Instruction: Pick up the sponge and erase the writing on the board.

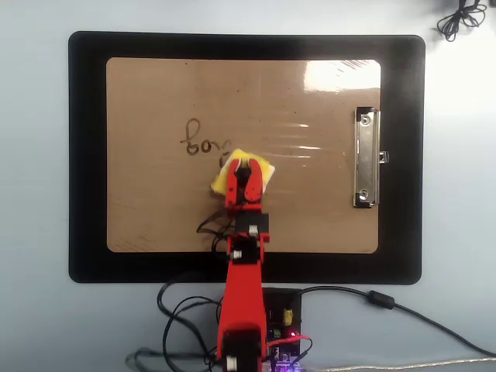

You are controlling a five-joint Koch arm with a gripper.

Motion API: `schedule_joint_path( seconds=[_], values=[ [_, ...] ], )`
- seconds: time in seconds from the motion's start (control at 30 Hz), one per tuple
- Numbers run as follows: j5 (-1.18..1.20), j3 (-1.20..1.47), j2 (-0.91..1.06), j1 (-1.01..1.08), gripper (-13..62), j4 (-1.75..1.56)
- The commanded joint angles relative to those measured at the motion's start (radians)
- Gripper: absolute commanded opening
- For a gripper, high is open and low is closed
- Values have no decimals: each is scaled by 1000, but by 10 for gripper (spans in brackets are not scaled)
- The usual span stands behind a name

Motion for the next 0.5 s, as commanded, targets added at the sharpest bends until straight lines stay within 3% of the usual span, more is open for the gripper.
schedule_joint_path(
  seconds=[0.0,0.07,0.13,0.27,0.33,0.4,0.47],
  values=[
    [-23,-184,-218,-11,-79,-23],
    [-20,-443,-431,-12,-79,-14],
    [-23,-431,-413,-21,-79,5],
    [-67,-8,-18,-106,-79,14],
    [-112,81,78,-121,-79,12],
    [-123,49,29,-132,-79,9],
    [-121,-190,-179,-147,-79,14]
  ],
)
